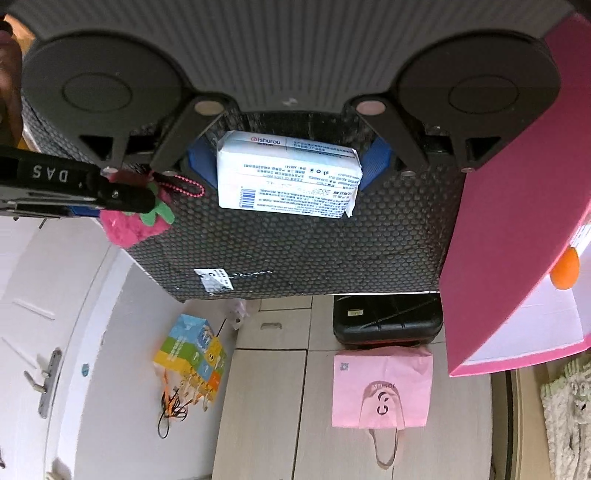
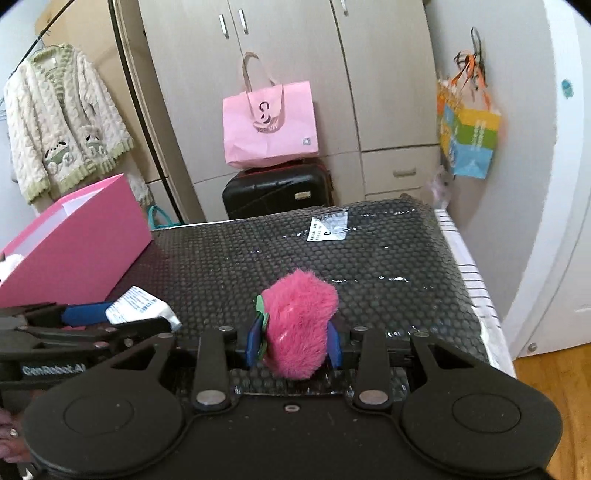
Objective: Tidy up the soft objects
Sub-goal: 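Lift the white pack and strawberry plush and carry both over the pink box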
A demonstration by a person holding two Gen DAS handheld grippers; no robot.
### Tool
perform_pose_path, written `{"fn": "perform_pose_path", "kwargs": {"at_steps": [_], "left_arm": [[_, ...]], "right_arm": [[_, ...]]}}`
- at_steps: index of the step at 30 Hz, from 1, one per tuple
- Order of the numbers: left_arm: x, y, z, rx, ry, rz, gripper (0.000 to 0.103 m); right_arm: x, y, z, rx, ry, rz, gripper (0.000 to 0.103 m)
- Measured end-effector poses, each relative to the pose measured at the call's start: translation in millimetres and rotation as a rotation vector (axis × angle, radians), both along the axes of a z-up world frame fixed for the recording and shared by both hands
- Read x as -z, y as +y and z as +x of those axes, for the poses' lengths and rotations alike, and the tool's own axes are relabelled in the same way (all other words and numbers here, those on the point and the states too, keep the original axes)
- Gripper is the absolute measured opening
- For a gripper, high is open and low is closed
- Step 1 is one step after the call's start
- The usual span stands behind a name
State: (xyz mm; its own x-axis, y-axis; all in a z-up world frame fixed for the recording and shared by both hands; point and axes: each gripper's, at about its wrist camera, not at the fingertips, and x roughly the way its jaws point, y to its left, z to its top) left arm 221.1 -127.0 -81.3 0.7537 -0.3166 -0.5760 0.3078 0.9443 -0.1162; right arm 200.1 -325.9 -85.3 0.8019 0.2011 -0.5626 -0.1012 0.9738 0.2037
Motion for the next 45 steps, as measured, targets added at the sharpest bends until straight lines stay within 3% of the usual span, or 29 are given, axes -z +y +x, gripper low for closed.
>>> {"fn": "perform_pose_path", "kwargs": {"at_steps": [9, 15, 20, 26, 39, 45], "left_arm": [[-5.6, 17.5, -37.5, 0.000, -0.010, -0.028, 0.081], [-15.8, 29.1, -62.3, 0.039, -0.046, -0.071, 0.081], [-19.3, 33.6, -84.1, 0.051, -0.093, -0.052, 0.081], [-18.6, 43.5, -99.1, 0.061, -0.073, -0.047, 0.081], [-32.7, 76.4, -132.3, 0.018, -0.058, -0.038, 0.081], [-46.5, 101.9, -146.1, 0.032, -0.029, -0.017, 0.081]], "right_arm": [[-3.7, 14.4, -46.2, 0.016, -0.070, 0.035, 0.041], [-12.8, 27.5, -68.6, -0.022, -0.091, 0.029, 0.041], [-12.6, 36.7, -89.6, -0.083, -0.099, 0.046, 0.041], [-4.8, 48.2, -110.7, -0.108, -0.081, 0.052, 0.041], [-20.2, 65.7, -141.9, -0.205, -0.046, 0.040, 0.041], [-18.2, 69.3, -150.5, -0.250, -0.022, 0.103, 0.041]]}}
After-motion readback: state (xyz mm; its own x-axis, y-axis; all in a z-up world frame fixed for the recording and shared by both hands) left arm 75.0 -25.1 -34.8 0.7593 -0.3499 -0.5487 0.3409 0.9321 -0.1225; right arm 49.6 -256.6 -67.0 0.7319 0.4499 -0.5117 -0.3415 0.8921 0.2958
